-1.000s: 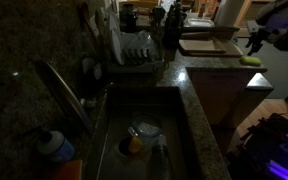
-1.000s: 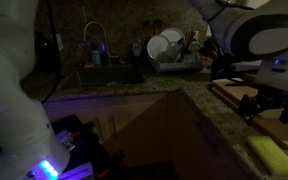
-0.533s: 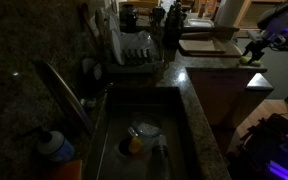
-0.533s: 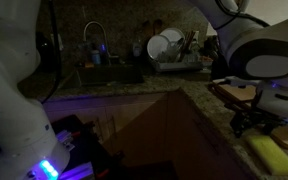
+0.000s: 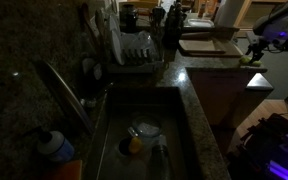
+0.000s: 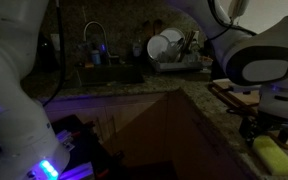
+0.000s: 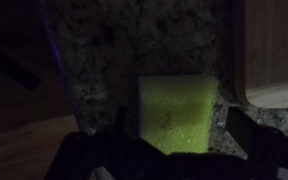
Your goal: Take the sponge and wipe the counter
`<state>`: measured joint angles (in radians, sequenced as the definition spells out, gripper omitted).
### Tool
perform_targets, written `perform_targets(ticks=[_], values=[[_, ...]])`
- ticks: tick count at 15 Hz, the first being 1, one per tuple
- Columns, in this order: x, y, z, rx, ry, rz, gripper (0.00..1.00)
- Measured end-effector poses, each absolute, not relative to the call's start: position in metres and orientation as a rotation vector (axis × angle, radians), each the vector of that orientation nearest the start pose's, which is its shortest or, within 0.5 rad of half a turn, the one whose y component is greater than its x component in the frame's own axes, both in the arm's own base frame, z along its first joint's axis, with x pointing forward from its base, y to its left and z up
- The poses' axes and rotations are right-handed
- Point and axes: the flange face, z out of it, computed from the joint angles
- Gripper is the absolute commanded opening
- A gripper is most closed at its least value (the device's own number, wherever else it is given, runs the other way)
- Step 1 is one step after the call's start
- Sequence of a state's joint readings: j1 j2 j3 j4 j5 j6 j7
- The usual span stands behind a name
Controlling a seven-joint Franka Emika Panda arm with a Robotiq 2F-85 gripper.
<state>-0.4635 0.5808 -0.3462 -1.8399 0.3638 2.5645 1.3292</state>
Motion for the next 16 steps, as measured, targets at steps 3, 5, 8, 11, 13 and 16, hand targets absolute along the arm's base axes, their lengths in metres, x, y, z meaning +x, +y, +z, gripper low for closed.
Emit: perform_targets(ticks=[3, 5, 8, 11, 13, 16], values=[[0.467, -0.469, 0.242, -1.165, 2.810, -0.254, 1.00], [0.470, -0.463, 0.236, -1.152, 2.824, -0.223, 1.00], [0.474, -0.461, 0.232, -1.151, 2.830, -0.222, 1.00], [0.474, -0.462, 0.232, -1.152, 2.832, -0.224, 1.00], [0.474, -0.462, 0.232, -1.152, 2.832, -0.224, 1.00], [0.473, -0.464, 0.233, -1.145, 2.837, -0.233, 1.00]])
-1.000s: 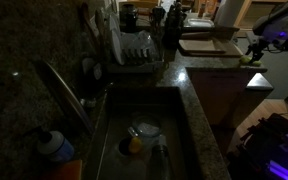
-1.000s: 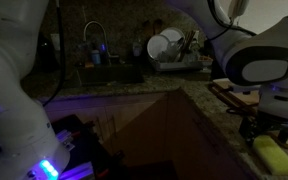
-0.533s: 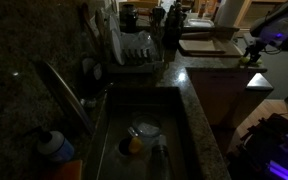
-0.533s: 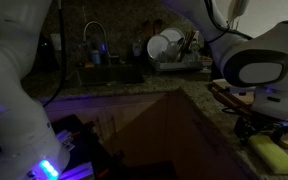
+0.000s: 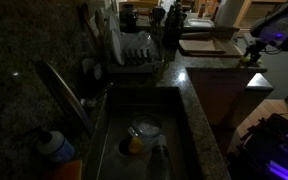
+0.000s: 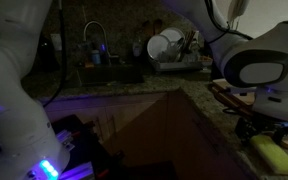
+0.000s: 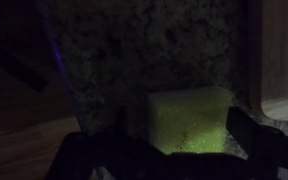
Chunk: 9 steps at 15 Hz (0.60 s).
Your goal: Take the sponge and wipe the counter
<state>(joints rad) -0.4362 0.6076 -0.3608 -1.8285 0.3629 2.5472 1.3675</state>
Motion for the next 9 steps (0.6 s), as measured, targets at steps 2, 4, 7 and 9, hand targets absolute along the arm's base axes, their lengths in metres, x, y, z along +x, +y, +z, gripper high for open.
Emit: perform_targets(ticks=[2, 4, 7, 9], values=[[0.4712, -0.4660, 0.2333, -1.128, 2.853, -0.241, 1.00], [0.4703, -0.4670, 0.2335, -1.119, 2.863, -0.246, 1.00], [0.4706, -0.4667, 0.2336, -1.119, 2.864, -0.246, 1.00], [0.4733, -0.4645, 0.2341, -1.109, 2.856, -0.235, 1.00]])
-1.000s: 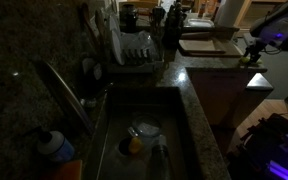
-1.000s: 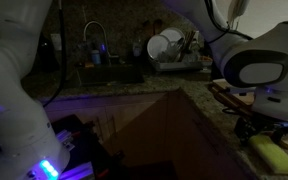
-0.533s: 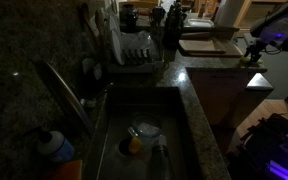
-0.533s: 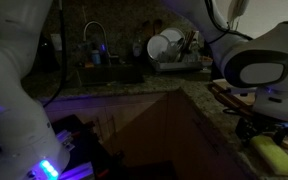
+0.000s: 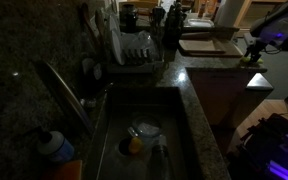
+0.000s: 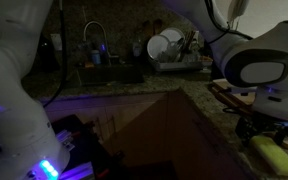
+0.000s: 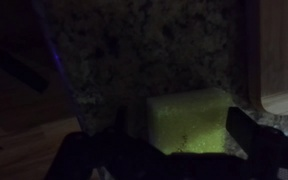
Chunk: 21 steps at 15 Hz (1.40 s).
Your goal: Take the sponge and wipe the counter
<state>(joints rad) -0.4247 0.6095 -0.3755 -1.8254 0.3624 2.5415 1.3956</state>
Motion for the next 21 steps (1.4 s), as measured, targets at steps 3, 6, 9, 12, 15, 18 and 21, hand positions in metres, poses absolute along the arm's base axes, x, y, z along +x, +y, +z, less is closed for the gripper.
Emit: perform_targets(ticks=[3, 6, 9, 12, 15, 18, 21], values=[[0.482, -0.460, 0.237, -1.093, 2.839, -0.229, 1.00], [0.485, -0.458, 0.239, -1.091, 2.836, -0.229, 1.00], [0.484, -0.459, 0.236, -1.092, 2.840, -0.226, 1.00], [0.477, -0.465, 0.227, -1.083, 2.866, -0.218, 1.00], [0.477, -0.465, 0.227, -1.078, 2.870, -0.218, 1.00], [0.477, -0.465, 0.227, -1.077, 2.868, -0.218, 0.73], [0.475, -0.465, 0.230, -1.066, 2.871, -0.182, 0.53]])
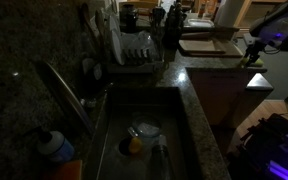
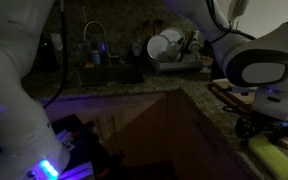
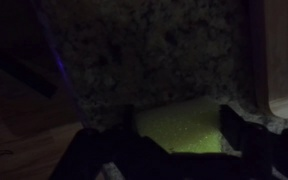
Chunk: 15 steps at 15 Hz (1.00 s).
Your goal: Take the sponge and wipe the counter
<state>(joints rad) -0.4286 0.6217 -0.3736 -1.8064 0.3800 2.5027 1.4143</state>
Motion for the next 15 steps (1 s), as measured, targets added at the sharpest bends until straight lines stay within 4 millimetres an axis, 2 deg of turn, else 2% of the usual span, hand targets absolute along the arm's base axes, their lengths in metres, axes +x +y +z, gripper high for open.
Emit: perform_targets(ticks=[8, 10, 12, 15], values=[[0.476, -0.464, 0.237, -1.057, 2.862, -0.170, 0.02], [0.477, -0.463, 0.237, -1.058, 2.861, -0.170, 0.06], [0.477, -0.463, 0.237, -1.050, 2.858, -0.169, 0.03], [0.488, -0.456, 0.236, -0.916, 2.794, -0.119, 0.05]])
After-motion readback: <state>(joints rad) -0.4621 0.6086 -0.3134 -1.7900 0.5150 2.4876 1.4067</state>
